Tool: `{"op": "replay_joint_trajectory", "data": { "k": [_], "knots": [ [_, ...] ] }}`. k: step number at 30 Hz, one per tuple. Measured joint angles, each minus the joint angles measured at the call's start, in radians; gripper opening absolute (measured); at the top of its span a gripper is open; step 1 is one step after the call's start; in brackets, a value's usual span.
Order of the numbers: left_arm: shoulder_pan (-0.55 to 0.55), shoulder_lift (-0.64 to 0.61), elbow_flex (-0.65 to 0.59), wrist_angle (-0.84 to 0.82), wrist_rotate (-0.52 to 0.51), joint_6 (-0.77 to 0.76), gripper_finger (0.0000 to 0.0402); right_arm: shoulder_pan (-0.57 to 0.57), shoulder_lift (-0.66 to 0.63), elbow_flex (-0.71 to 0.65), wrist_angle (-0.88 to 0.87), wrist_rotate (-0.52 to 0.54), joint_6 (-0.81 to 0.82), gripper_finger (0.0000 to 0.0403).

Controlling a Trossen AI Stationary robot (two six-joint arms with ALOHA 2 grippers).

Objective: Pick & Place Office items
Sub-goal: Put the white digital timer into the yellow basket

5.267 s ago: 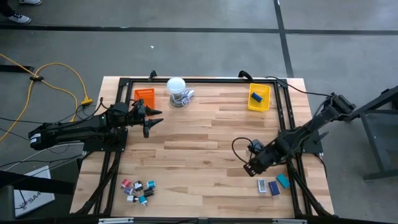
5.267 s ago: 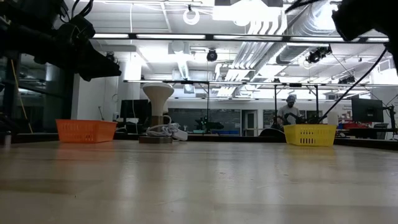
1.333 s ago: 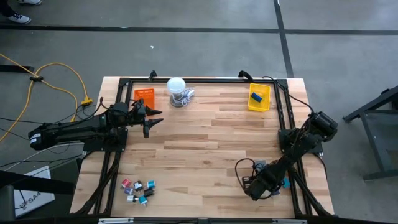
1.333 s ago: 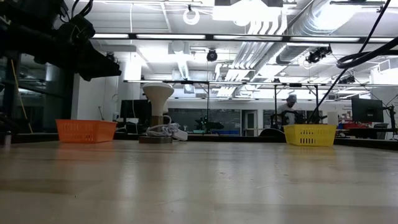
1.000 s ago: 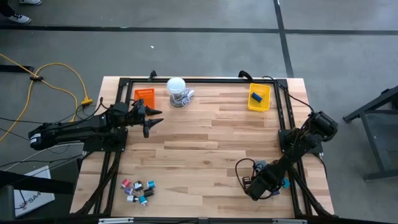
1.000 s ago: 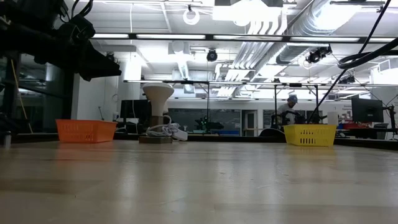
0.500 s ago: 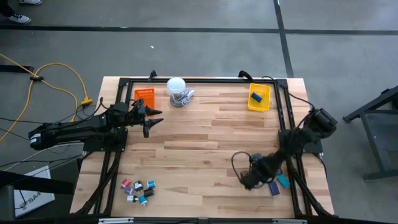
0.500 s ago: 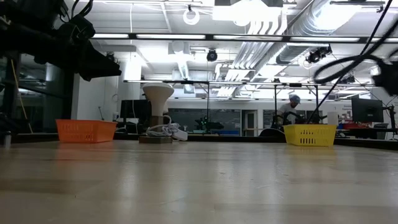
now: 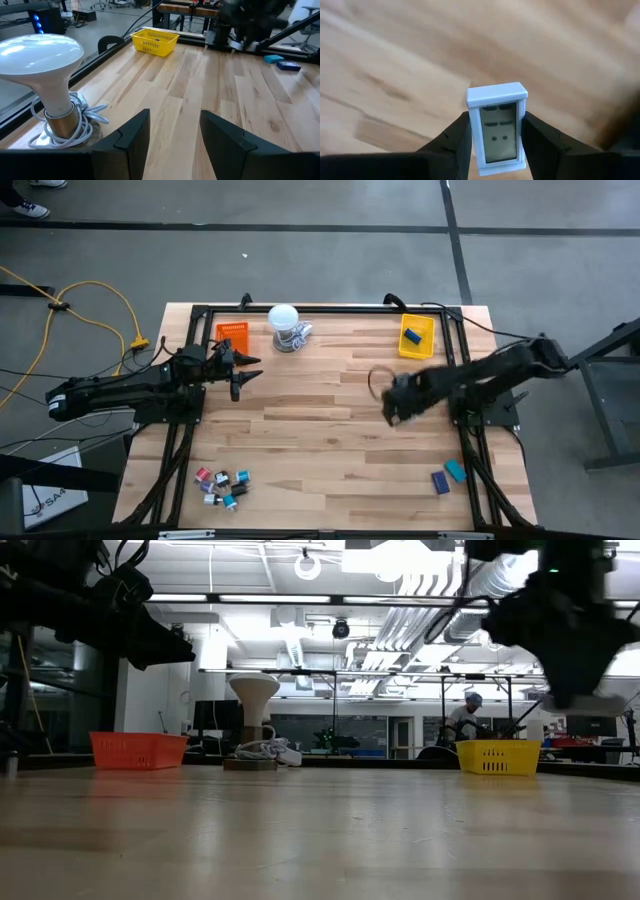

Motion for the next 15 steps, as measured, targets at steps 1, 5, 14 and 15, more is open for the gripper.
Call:
{"op": "replay_joint_trajectory", "data": {
  "k": [1,5,14,15],
  "knots": [
    [0.000,0.000,0.000,0.001,0.000,0.000,0.0167,-0.044,-0.026,0.001,0.003,0.011,-0.042,0.0137],
    [0.000,0.000,0.000,0.001,0.000,0.000,0.0167,-0.223,-0.110,0.001,-0.009,0.049,-0.194,0.0137],
    [0.000,0.000,0.000,0.002,0.000,0.000,0.0167,-0.608,-0.132,0.001,0.039,0.067,-0.499,0.0137],
    [0.000,0.000,0.000,0.002,0.000,0.000,0.0167,-0.644,-0.125,0.001,0.060,0.068,-0.525,0.0137]
  ]
}}
